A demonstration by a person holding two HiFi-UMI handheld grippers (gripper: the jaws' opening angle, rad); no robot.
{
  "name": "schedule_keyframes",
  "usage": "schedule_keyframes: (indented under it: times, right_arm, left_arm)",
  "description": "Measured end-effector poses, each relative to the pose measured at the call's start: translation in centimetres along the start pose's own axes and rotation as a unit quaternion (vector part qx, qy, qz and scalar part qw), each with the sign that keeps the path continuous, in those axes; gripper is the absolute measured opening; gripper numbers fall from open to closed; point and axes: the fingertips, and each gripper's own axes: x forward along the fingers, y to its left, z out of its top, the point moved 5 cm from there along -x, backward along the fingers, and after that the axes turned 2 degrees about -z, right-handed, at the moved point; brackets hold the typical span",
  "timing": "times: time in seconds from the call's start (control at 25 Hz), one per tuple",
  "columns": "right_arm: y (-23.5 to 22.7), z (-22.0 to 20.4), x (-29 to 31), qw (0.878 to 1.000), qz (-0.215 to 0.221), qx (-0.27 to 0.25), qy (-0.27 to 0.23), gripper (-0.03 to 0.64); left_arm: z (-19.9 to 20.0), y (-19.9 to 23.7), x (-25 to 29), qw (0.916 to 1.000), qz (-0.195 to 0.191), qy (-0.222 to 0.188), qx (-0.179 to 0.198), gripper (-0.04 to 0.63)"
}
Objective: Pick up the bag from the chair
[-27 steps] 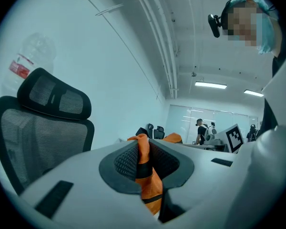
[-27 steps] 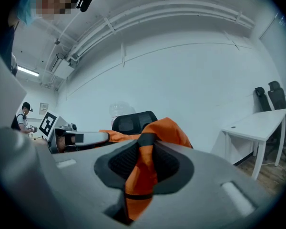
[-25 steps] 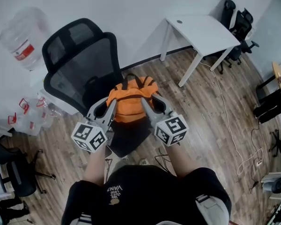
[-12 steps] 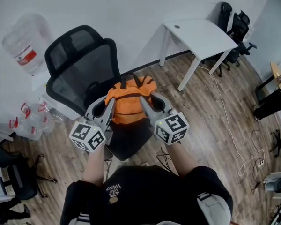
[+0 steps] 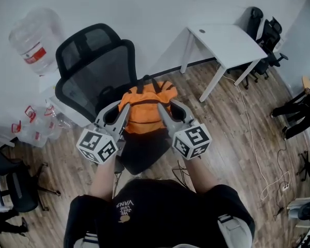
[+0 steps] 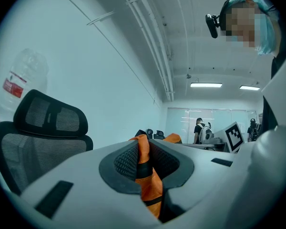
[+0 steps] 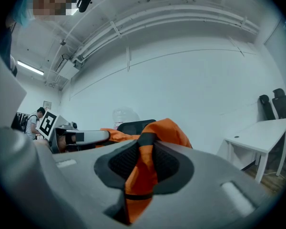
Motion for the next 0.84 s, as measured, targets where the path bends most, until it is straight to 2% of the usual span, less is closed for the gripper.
schedule_keyframes:
  times: [0.84]
  right_arm:
    - [-0.05, 0.15, 0.26, 1.0, 0.0, 0.001, -0.005, 0.083]
  left_arm:
    - [0.37, 0.01, 0.0, 1.0, 0.002, -0.005, 0.004, 0.064]
